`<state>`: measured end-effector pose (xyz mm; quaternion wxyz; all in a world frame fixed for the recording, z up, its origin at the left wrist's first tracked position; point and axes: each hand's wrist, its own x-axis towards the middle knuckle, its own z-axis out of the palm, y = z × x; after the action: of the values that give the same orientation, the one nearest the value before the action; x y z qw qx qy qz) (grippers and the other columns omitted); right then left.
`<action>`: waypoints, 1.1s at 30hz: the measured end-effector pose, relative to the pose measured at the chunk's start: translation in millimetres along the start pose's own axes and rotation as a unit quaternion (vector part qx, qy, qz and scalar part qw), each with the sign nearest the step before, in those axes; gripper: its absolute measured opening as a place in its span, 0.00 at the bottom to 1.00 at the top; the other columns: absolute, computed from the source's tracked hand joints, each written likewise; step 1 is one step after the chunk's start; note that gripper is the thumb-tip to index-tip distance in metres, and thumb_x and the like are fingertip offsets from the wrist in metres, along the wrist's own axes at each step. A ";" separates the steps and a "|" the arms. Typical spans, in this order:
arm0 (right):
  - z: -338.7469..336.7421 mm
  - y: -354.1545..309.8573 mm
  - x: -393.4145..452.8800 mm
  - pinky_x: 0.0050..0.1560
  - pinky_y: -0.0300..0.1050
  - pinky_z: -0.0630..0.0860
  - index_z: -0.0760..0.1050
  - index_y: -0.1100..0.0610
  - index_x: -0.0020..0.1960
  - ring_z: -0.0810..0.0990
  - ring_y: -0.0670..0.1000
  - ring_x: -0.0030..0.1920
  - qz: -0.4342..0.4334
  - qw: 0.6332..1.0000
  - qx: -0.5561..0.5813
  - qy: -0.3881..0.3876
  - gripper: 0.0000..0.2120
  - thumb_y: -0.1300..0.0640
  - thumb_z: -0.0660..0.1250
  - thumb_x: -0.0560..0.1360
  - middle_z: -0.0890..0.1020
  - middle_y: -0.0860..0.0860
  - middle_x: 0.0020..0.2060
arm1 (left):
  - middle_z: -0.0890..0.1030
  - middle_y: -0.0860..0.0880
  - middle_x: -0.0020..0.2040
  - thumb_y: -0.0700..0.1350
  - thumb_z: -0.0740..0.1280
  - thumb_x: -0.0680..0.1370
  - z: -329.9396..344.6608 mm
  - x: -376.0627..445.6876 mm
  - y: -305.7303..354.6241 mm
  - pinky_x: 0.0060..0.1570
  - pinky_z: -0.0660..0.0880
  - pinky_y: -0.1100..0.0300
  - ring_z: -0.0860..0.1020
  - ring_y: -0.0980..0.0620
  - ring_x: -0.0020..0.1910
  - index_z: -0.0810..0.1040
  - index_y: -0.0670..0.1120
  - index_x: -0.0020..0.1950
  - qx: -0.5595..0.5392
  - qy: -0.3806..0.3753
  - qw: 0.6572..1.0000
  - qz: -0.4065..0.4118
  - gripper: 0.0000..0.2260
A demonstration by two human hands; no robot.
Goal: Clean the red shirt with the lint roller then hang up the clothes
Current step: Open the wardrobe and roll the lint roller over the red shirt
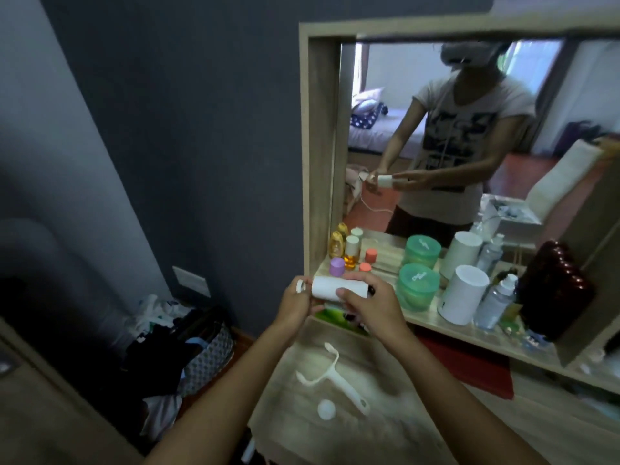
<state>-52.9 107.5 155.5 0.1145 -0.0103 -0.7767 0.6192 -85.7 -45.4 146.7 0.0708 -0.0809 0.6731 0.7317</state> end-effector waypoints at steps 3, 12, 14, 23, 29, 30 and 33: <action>4.5 -19.7 3.1 0.37 0.43 0.80 0.81 0.49 0.52 0.82 0.51 0.44 -0.019 1.000 0.020 0.001 0.12 0.57 0.75 0.70 0.83 0.50 0.48 | 0.80 0.39 0.54 0.40 0.56 0.81 0.7 -7.1 23.4 0.37 0.81 0.62 0.81 0.46 0.47 0.74 0.41 0.59 -0.059 -0.002 0.998 0.005 0.10; 8.2 -56.8 -4.2 0.48 0.53 0.83 0.80 0.52 0.54 0.80 0.50 0.52 -0.038 0.997 0.063 -0.008 0.12 0.60 0.73 0.72 0.79 0.44 0.50 | 0.78 0.39 0.57 0.56 0.57 0.81 -2.0 -21.3 54.0 0.44 0.82 0.56 0.81 0.44 0.53 0.69 0.43 0.64 -0.119 0.002 0.993 0.024 0.20; 9.3 -60.5 -4.9 0.48 0.52 0.83 0.80 0.53 0.55 0.80 0.50 0.51 -0.036 0.997 0.066 -0.012 0.12 0.61 0.73 0.72 0.78 0.43 0.50 | 0.79 0.40 0.55 0.60 0.57 0.79 -2.5 -22.9 58.6 0.42 0.82 0.57 0.81 0.46 0.51 0.70 0.43 0.63 -0.098 -0.001 0.995 0.029 0.23; 9.4 -66.9 -3.4 0.48 0.50 0.83 0.80 0.50 0.54 0.78 0.50 0.54 -0.053 0.997 0.054 -0.003 0.12 0.58 0.73 0.72 0.77 0.42 0.51 | 0.79 0.40 0.52 0.61 0.50 0.81 4.0 -28.6 72.7 0.40 0.81 0.55 0.82 0.45 0.47 0.69 0.44 0.62 -0.071 0.000 0.997 0.017 0.23; 8.0 -69.4 -2.5 0.47 0.49 0.83 0.79 0.51 0.53 0.79 0.51 0.54 -0.034 0.996 0.078 -0.004 0.11 0.59 0.72 0.72 0.77 0.45 0.52 | 0.75 0.40 0.60 0.50 0.53 0.83 -3.1 -29.2 71.3 0.44 0.82 0.55 0.80 0.45 0.51 0.69 0.47 0.65 -0.037 -0.055 0.995 0.078 0.14; 8.6 -70.1 -2.9 0.47 0.49 0.83 0.79 0.52 0.54 0.79 0.51 0.54 -0.025 0.996 0.087 -0.010 0.10 0.60 0.72 0.73 0.77 0.46 0.52 | 0.76 0.40 0.59 0.52 0.52 0.83 -2.6 -31.8 73.8 0.45 0.81 0.55 0.80 0.45 0.51 0.71 0.46 0.64 -0.046 -0.066 0.994 0.076 0.16; 12.3 -69.3 -4.0 0.49 0.50 0.83 0.77 0.54 0.56 0.79 0.53 0.55 -0.004 0.994 0.100 -0.031 0.11 0.60 0.71 0.74 0.76 0.47 0.53 | 0.80 0.42 0.54 0.61 0.48 0.81 -1.8 -33.5 77.9 0.45 0.81 0.53 0.81 0.45 0.52 0.75 0.45 0.61 -0.045 -0.078 0.994 0.062 0.25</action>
<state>-42.6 79.0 219.1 0.0936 0.0235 -0.7138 0.6937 -69.5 -53.5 229.6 0.0739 0.0157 0.6355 0.7684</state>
